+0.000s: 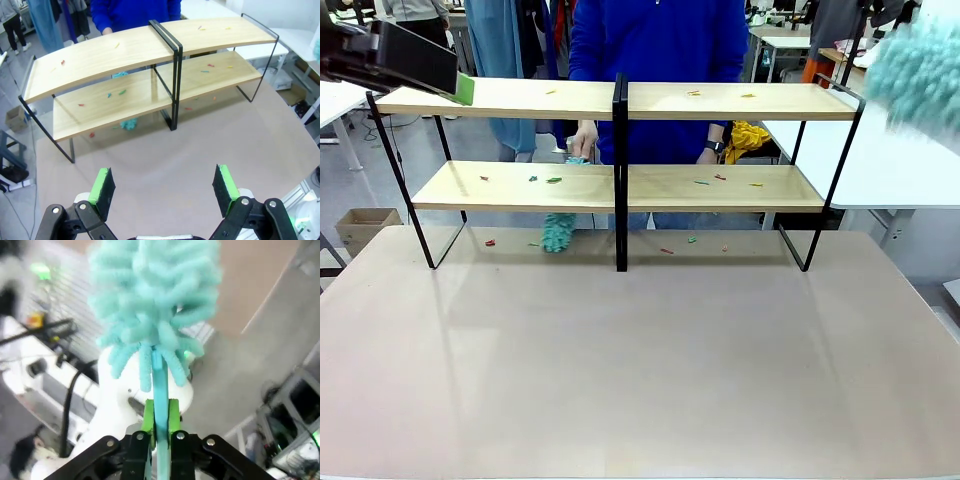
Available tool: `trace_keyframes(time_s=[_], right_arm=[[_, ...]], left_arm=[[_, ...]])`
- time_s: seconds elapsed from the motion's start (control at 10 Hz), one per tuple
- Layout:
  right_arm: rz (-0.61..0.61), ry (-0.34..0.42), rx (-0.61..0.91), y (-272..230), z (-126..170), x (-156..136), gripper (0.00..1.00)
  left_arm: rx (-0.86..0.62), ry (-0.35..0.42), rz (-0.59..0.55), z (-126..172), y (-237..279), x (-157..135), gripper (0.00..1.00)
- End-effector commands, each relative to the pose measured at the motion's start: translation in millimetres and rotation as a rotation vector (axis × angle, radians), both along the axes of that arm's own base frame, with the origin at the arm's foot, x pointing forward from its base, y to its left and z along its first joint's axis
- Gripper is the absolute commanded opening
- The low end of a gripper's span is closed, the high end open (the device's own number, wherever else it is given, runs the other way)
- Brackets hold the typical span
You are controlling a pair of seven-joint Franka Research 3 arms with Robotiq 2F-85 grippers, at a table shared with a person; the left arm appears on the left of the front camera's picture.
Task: Clean the shelves.
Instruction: Clean a randomly selected level of the Shelf with the Duster.
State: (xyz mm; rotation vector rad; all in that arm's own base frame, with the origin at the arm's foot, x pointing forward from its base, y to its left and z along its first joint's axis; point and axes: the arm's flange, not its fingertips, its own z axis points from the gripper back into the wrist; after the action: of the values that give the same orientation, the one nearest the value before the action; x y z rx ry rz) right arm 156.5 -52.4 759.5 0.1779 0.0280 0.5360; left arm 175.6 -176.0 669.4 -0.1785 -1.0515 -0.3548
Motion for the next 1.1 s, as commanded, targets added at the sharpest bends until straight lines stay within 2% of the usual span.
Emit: trace_keyframes(time_s=[0.0, 0.1, 0.2, 0.3, 0.4, 0.5, 0.6, 0.7, 0.8, 1.0], right_arm=[[-0.096, -0.076, 0.105, -38, 9, 3, 0.12], [-0.096, -0.076, 0.105, -38, 9, 3, 0.12], [0.010, 0.010, -0.021, 12, -2, 1, 0.12], [0.073, -0.014, -0.100, 30, -8, 10, 0.12], [0.153, -0.047, -0.077, 46, -17, 29, 0.12], [0.156, -0.048, -0.094, 62, -31, 52, 0.12], [0.062, -0.016, -0.158, 80, -46, 75, 0.12], [0.016, -0.021, -0.200, 100, -64, 102, 0.12], [-0.002, -0.025, -0.197, 124, -89, 138, 0.12], [0.001, -0.056, -0.105, 146, -126, 188, 0.12]], left_arm=[[0.010, -0.003, -0.004, 0, 2, 0, 1.00], [0.010, -0.003, -0.004, 0, 2, 0, 1.00], [0.010, -0.003, -0.004, 0, 2, 0, 1.00], [0.010, -0.003, -0.004, 0, 2, 0, 1.00], [0.010, -0.003, -0.004, 0, 2, 0, 1.00], [0.010, -0.003, -0.004, 0, 2, 0, 1.00], [0.010, -0.003, -0.004, 0, 2, 0, 1.00], [0.010, -0.003, -0.004, 0, 2, 0, 1.00], [0.010, -0.003, -0.004, 0, 2, 0, 1.00], [0.010, -0.003, -0.004, 0, 2, 0, 1.00]])
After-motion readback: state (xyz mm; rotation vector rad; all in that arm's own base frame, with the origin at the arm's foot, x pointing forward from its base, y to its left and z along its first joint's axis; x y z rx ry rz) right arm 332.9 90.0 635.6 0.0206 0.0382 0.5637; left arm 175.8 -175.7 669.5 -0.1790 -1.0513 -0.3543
